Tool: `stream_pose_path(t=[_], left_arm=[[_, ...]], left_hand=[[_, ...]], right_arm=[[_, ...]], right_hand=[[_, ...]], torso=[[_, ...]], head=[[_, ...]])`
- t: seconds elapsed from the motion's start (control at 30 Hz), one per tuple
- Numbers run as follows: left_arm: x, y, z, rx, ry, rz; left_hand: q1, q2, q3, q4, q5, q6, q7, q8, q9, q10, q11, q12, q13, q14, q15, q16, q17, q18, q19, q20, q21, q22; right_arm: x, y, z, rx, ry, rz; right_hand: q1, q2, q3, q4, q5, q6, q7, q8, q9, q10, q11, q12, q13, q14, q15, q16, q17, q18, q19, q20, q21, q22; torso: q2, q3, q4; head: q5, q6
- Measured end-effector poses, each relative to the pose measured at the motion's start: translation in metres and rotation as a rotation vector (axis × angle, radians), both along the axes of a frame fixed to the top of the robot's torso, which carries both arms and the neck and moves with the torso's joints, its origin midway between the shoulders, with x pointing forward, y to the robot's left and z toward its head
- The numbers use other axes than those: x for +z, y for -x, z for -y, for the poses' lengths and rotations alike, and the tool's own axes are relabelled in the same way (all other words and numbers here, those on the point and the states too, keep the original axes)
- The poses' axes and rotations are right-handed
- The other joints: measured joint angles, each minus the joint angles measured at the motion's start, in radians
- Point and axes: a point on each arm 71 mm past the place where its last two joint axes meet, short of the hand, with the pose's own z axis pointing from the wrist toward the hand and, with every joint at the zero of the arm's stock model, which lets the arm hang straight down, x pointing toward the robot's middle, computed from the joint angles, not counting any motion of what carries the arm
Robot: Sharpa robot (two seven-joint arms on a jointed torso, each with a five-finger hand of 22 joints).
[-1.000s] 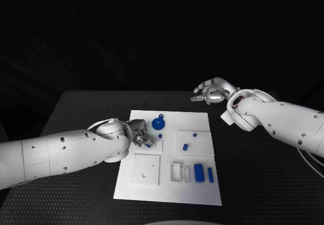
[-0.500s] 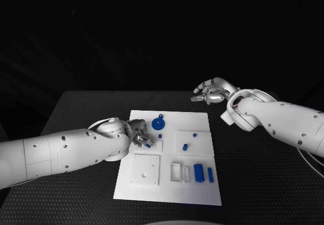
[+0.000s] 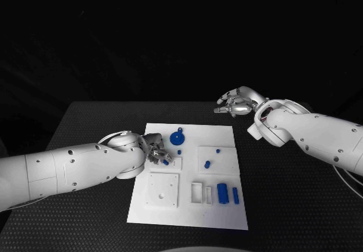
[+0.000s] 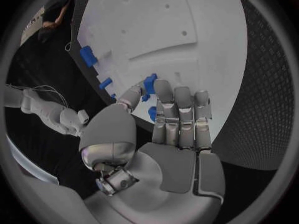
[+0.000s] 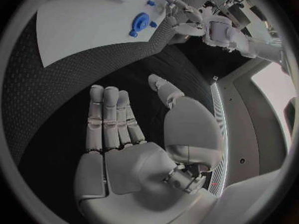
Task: Assemble the parts on the task board
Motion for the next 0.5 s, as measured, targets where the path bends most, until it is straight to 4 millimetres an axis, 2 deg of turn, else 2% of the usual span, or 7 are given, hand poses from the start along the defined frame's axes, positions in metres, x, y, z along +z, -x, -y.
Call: stream_pose_path(t=[0.03, 0.07, 0.1, 0.13, 0.17, 0.2, 0.5], left_arm=[[0.0, 0.0, -0.0002, 0.002, 0.001, -0.001], [0.0001, -0.0001, -0.0003, 0.004, 0.003, -0.003], [0.0002, -0.0001, -0.0004, 0.006, 0.004, -0.005], [0.0, 0.0, -0.0003, 0.007, 0.006, -0.007], [-0.0006, 0.0004, -0.0002, 0.008, 0.007, -0.01], [-0.0009, 0.0006, -0.0002, 0.01, 0.009, -0.013], [-0.0008, 0.0008, 0.0, 0.017, 0.012, -0.017]], left_hand=[[-0.003, 0.003, 0.002, 0.0, -0.005, 0.001, -0.001, 0.003, 0.001, 0.0, 0.0, 0.002, 0.0, 0.0, 0.0, 0.001, 0.0, 0.0, 0.0, 0.0, 0.0, 0.0], [0.003, -0.003, 0.034, 0.007, -0.065, 0.001, -0.001, 0.004, 0.002, 0.0, 0.0, 0.007, 0.0, 0.0, 0.0, 0.005, -0.001, 0.0, 0.0, 0.0, 0.0, -0.001], [0.023, -0.023, 0.099, 0.025, -0.179, 0.001, -0.001, 0.006, 0.005, 0.0, 0.0, 0.015, 0.0, 0.001, -0.001, 0.011, -0.002, 0.0, 0.003, -0.001, 0.0, -0.002], [0.031, -0.031, 0.111, 0.037, -0.238, 0.002, -0.002, 0.01, 0.006, 0.0, 0.0, 0.023, 0.0, 0.004, -0.004, 0.016, -0.003, 0.0, 0.011, -0.004, 0.004, -0.005], [0.033, -0.033, 0.121, 0.047, -0.257, 0.004, -0.004, 0.014, 0.011, 0.0, 0.0, 0.025, -0.001, 0.006, -0.005, 0.016, -0.004, 0.0, 0.011, -0.004, 0.008, -0.004], [0.035, -0.035, 0.133, 0.059, -0.264, 0.004, -0.004, 0.014, 0.012, 0.0, 0.0, 0.025, -0.002, 0.006, -0.005, 0.016, -0.005, 0.0, 0.011, -0.004, 0.008, -0.004], [0.035, -0.035, 0.136, 0.061, -0.27, 0.005, -0.005, 0.014, 0.016, 0.0, 0.0, 0.032, -0.002, 0.008, -0.004, 0.02, -0.005, 0.0, 0.011, -0.004, 0.016, -0.002]], right_arm=[[0.0, 0.0, 0.0, 0.0, 0.0, 0.0], [0.0, 0.0, 0.0001, 0.0, 0.0, 0.0], [0.0, 0.0, 0.0002, 0.0, 0.0, 0.0], [0.0, 0.0, 0.0002, 0.0, 0.0, 0.0], [0.0, 0.0, 0.0002, 0.0, 0.0, 0.0], [0.0, 0.0, 0.0002, 0.0, 0.0, 0.0], [-0.0001, -0.0001, 0.0, 0.001, 0.0, -0.001]], right_hand=[[0.0, 0.0, 0.0, 0.0, 0.0, 0.0, 0.0, 0.0, 0.0, 0.0, 0.0, 0.0, 0.0, 0.0, 0.0, 0.0, 0.0, 0.0, 0.0, 0.0, 0.0, 0.0], [0.0, 0.0, 0.0, 0.0, 0.0, 0.0, 0.0, 0.0, 0.0, 0.0, 0.0, 0.0, 0.0, 0.0, 0.0, 0.0, 0.0, 0.0, 0.0, 0.0, 0.0, 0.0], [0.0, 0.0, 0.0, 0.0, 0.0, 0.0, 0.0, 0.0, 0.0, 0.0, 0.0, 0.0, 0.0, 0.0, 0.0, 0.0, 0.0, 0.0, 0.0, 0.0, 0.0, 0.0], [0.0, 0.0, 0.0, 0.0, 0.0, 0.0, 0.0, 0.0, 0.0, 0.0, 0.0, 0.0, 0.0, 0.0, 0.0, 0.0, 0.0, 0.0, 0.0, 0.0, 0.0, 0.0], [0.0, 0.0, 0.0, 0.0, 0.0, 0.0, 0.0, 0.0, 0.0, 0.0, 0.0, 0.0, 0.0, 0.0, 0.0, 0.0, 0.0, 0.0, 0.0, 0.0, 0.0, 0.0], [0.0, 0.0, 0.0, 0.0, 0.0, 0.0, 0.0, 0.0, 0.0, 0.0, 0.0, 0.0, 0.0, 0.0, 0.0, 0.0, 0.0, 0.0, 0.0, 0.0, 0.0, 0.0], [0.0, 0.0, 0.0, 0.0, 0.004, -0.002, 0.002, 0.004, 0.0, 0.0, 0.0, 0.0, -0.001, 0.0, 0.0, 0.0, -0.001, 0.0, 0.0, 0.0, 0.0, 0.001]], torso=[[0.0, 0.0, 0.0001], [0.0, -0.0001, 0.0003], [0.0, -0.0005, 0.0005], [0.0, -0.0006, 0.0005], [0.0, -0.0006, 0.0005], [0.0, -0.0007, 0.0008], [0.0, -0.0013, 0.0009]], head=[[0.0, 0.0], [0.0, 0.0], [0.0, 0.0], [0.0, 0.0], [-0.001, 0.0], [-0.001, 0.0], [0.0, 0.0]])
